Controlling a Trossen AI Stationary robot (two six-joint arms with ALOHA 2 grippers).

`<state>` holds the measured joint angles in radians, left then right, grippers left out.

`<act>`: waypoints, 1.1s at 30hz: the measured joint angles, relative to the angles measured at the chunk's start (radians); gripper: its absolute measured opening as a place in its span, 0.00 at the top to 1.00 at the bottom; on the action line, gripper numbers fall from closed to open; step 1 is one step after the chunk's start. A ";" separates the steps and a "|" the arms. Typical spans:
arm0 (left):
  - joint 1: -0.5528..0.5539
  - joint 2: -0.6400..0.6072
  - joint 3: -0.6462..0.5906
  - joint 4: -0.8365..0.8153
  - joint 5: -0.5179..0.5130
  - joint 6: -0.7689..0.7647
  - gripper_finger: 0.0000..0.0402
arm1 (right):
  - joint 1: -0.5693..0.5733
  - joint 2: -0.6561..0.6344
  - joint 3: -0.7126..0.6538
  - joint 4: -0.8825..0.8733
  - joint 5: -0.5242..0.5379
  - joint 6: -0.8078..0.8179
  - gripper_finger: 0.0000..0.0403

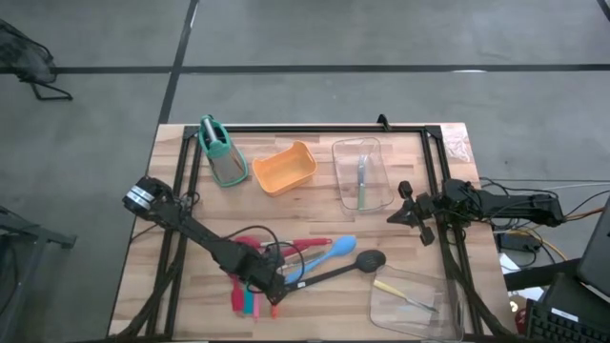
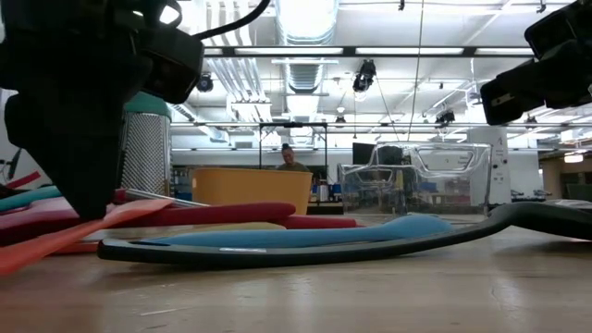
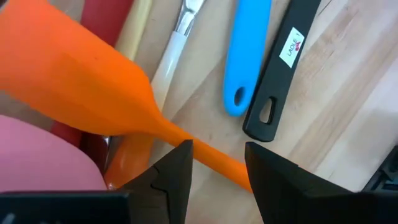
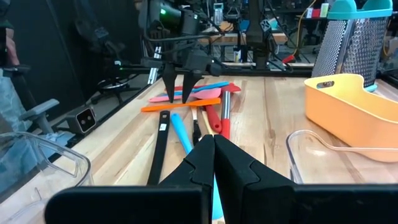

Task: Pick & Place Kitchen Items
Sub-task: Put the right yellow kitchen knife into the top transparent bin

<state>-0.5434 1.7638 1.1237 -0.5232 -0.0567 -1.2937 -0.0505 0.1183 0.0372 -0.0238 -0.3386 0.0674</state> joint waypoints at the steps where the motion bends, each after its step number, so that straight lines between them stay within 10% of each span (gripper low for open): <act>1: 0.000 0.000 0.000 0.000 0.000 -0.001 0.61 | 0.000 0.001 0.000 0.000 0.000 0.000 0.98; 33: -0.006 -0.059 -0.017 -0.083 0.030 -0.048 0.61 | 0.000 0.008 0.000 0.000 0.000 0.000 0.98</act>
<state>-0.5499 1.7046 1.1069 -0.6065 -0.0269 -1.3420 -0.0505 0.1261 0.0372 -0.0240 -0.3386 0.0673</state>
